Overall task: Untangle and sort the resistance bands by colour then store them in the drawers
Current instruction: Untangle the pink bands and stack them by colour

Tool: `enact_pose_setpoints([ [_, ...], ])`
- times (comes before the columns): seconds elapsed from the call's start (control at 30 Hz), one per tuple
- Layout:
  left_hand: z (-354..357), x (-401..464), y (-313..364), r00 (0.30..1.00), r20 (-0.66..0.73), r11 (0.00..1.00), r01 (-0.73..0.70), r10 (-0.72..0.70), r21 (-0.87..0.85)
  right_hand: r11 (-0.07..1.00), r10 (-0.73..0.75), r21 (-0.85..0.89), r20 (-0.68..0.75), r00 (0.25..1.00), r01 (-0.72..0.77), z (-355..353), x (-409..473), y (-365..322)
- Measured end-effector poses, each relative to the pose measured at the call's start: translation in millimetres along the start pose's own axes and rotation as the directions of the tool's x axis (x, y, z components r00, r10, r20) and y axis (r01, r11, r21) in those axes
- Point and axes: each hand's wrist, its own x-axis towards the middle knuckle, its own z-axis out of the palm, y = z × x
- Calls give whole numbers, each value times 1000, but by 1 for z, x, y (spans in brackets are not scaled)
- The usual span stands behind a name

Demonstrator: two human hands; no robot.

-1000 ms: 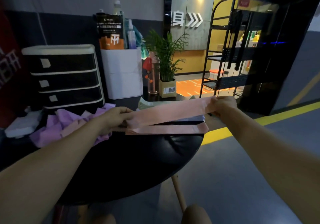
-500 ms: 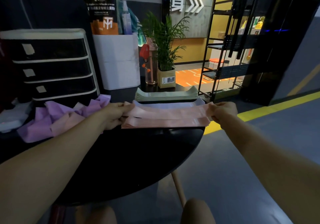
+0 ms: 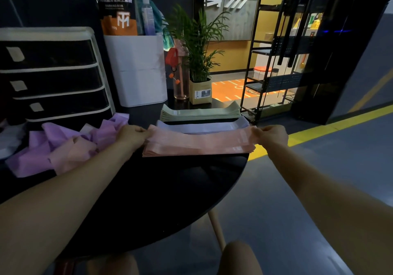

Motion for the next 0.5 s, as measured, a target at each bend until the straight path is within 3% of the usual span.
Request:
enact_pose_setpoints([
  [0.13,3,3,-6,994,-94,980,-42,62,193,992,-57,-117,-3,998,56,4,1,7],
  [0.5,12,3,-25,984,-127,935,-73,124,347,961,-154,-239,-32,988,142,21,-3,19],
])
